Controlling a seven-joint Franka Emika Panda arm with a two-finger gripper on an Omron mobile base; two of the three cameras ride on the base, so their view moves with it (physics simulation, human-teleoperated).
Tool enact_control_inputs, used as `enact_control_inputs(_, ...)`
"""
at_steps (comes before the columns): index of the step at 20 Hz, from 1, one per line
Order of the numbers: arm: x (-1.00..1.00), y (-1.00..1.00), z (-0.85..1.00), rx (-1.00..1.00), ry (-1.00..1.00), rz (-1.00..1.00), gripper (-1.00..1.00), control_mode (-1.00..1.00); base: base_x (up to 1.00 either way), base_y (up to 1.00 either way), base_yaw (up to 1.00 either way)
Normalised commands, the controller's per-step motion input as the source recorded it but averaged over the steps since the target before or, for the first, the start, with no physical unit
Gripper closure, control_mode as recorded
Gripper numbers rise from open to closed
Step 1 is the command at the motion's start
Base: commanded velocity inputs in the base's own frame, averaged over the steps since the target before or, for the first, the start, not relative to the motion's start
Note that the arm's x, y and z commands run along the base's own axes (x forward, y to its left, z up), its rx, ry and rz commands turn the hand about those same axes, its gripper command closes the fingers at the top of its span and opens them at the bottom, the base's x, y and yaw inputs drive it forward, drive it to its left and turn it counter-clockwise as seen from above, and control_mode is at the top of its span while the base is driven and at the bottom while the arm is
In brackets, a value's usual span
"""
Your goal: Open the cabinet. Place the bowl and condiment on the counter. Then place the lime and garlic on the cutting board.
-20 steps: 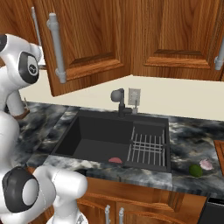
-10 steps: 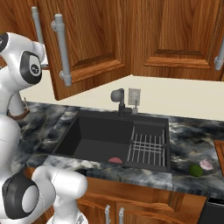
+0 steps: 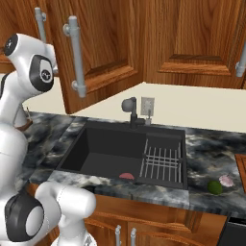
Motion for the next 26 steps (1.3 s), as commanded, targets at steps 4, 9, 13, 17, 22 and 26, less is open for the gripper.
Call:
enact_control_inputs(4,-0.03,-0.48,0.00,0.00,0.00,-0.02,-1.00,-1.00,0.00,0.00,0.00)
enact_control_inputs(9,-0.01,-0.44,0.00,0.00,0.00,-0.02,-1.00,-1.00,0.00,0.00,0.00)
enact_control_inputs(13,0.00,-0.39,0.00,0.00,0.00,-0.01,-1.00,-1.00,0.00,0.00,0.00)
enact_control_inputs(17,0.00,-0.36,0.00,0.00,0.00,0.00,-1.00,-1.00,0.00,0.00,0.00)
enact_control_inputs(22,0.00,-0.33,0.00,0.00,0.00,0.00,-1.00,-1.00,0.00,0.00,0.00)
enact_control_inputs(26,0.01,-0.34,-0.03,0.00,0.00,0.00,-1.00,-1.00,0.00,0.00,0.00)
